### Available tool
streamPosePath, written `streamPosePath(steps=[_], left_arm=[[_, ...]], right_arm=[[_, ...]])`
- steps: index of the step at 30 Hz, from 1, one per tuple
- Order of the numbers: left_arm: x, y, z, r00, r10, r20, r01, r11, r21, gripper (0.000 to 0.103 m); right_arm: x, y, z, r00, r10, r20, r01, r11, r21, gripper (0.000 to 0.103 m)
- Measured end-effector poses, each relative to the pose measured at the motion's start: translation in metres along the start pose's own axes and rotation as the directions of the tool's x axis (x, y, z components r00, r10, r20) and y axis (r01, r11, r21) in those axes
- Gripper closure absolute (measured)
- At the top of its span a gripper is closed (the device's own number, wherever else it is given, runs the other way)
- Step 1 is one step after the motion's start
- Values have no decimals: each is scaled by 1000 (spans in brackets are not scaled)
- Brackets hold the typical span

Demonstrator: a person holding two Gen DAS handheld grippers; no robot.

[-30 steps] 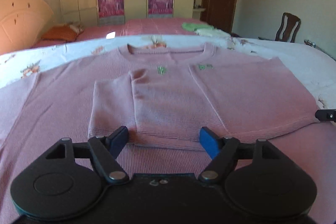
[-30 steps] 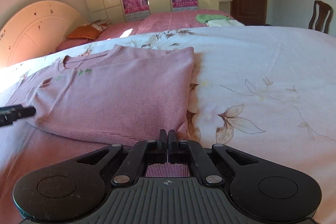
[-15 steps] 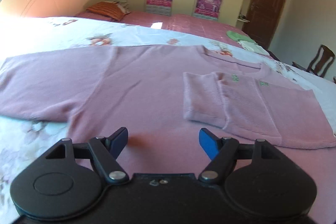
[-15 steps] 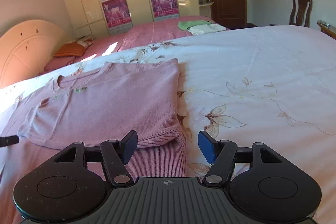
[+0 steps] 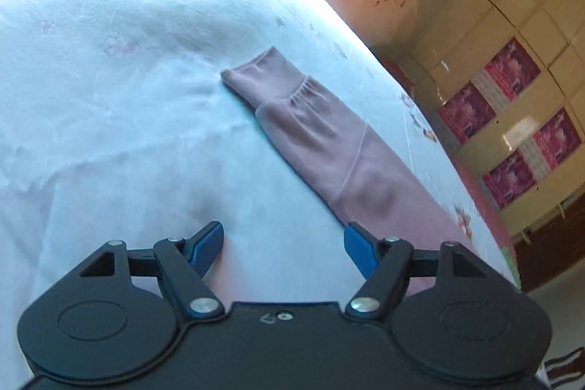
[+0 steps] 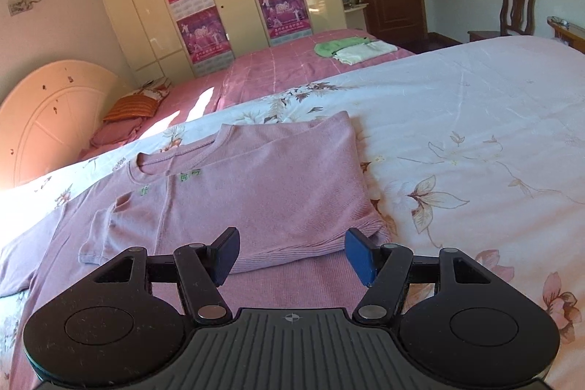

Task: Fold small clothes

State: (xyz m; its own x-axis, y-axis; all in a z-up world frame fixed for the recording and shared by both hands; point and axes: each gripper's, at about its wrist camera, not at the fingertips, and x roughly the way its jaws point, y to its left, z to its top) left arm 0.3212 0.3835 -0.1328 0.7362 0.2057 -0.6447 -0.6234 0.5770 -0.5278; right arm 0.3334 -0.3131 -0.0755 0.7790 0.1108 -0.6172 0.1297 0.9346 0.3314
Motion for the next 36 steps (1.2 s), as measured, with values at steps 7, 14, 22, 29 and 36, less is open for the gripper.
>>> streamPosePath(steps=[7,14,22,29,36], left_arm=[[50,3,53,999,-45,26,45,999,-4,29],[70,11,68,991,-130,41,132,990,-39,33],[84,26,82,993,-120,-7,119,989,-82,93],[30,-39,57,977,-209,40,198,962,188,93],[-1,-172,-41,925,-371,-77,364,812,457,93]], right_arm=[[10,51,-9,1000,-8,-20,12,982,188,41],[17,97,-10,1000,-9,-10,11,976,216,41],[32,102,-19,996,-65,-60,76,974,215,61],[22,102,-24,998,-42,-43,47,990,133,61],[20,88,-15,999,40,-22,-37,990,135,61]])
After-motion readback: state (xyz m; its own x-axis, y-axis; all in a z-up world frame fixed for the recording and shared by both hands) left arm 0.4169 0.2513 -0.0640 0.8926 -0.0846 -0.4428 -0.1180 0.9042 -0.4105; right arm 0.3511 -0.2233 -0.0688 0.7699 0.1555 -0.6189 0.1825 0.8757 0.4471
